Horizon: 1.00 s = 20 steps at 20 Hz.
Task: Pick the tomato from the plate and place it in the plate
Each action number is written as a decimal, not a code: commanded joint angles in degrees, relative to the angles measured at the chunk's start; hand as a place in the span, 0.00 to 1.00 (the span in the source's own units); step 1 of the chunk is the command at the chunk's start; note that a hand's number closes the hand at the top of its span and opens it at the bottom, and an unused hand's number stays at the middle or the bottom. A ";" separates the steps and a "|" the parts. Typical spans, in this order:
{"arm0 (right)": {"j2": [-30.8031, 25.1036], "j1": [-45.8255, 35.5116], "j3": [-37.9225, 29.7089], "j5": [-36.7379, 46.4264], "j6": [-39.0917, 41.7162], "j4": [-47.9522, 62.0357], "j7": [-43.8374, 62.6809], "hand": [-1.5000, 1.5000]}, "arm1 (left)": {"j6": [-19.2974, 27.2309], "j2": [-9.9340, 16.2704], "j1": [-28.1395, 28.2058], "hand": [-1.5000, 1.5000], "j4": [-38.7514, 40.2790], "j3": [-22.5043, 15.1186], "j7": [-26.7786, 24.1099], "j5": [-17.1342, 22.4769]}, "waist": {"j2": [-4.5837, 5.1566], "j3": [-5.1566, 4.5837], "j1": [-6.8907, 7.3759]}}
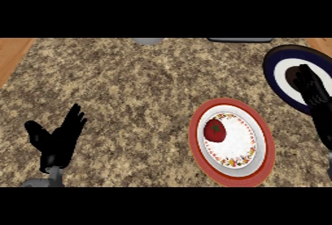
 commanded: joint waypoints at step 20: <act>7.40 14.40 -5.63 17.12 -20.87 -15.72 -2.02 0.00 | -1.06 -3.66 5.35 0.50 -4.54 -7.68 1.06 -7.20 | 1.60 0.08 -2.21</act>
